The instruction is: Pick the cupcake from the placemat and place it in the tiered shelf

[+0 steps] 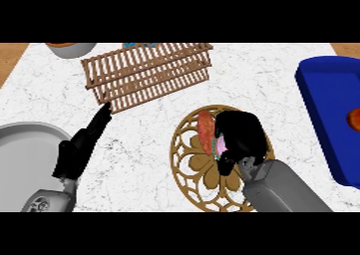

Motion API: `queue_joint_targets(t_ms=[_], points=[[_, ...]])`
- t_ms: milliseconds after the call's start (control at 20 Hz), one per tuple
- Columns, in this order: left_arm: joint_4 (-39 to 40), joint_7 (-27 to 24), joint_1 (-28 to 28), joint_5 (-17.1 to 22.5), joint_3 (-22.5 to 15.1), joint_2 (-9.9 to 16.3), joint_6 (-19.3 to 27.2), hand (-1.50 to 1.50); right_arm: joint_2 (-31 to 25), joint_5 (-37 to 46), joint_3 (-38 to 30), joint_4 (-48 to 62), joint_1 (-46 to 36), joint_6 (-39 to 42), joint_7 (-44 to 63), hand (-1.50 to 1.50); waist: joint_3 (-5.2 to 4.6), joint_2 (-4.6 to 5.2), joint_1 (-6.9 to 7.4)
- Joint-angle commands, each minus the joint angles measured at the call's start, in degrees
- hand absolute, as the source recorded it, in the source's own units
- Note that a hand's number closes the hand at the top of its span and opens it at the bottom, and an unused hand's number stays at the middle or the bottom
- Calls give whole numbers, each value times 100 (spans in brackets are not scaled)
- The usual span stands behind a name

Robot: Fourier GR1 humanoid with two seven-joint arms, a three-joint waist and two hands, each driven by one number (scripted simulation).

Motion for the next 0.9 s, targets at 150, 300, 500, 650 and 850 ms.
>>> queue_joint_targets(t_ms=[150, 300, 500, 650, 850], points=[[551, -6, 436, 48, 182, 54, -49, 0, -330, 154, -501, -838, -643, 190, -54, 150, -76, 42, 23], [187, 148, 536, 74, 151, 114, -109, 0, -191, 74, -906, -1337, -862, -47, 49, 150, -69, 24, 54], [310, 76, 554, 41, 101, 14, -110, 0, 5, -186, -1600, -1532, -1534, -165, 125, 150, -73, 46, 84], [531, -5, 307, -44, 185, 76, -136, 0, 184, -138, -1842, -1029, -2180, -120, 235, 150, -77, 71, 104], [562, -32, 334, -71, 175, 53, -173, 0, 66, -229, -2288, -384, -2777, -95, -22, 150, -75, 77, 122]])
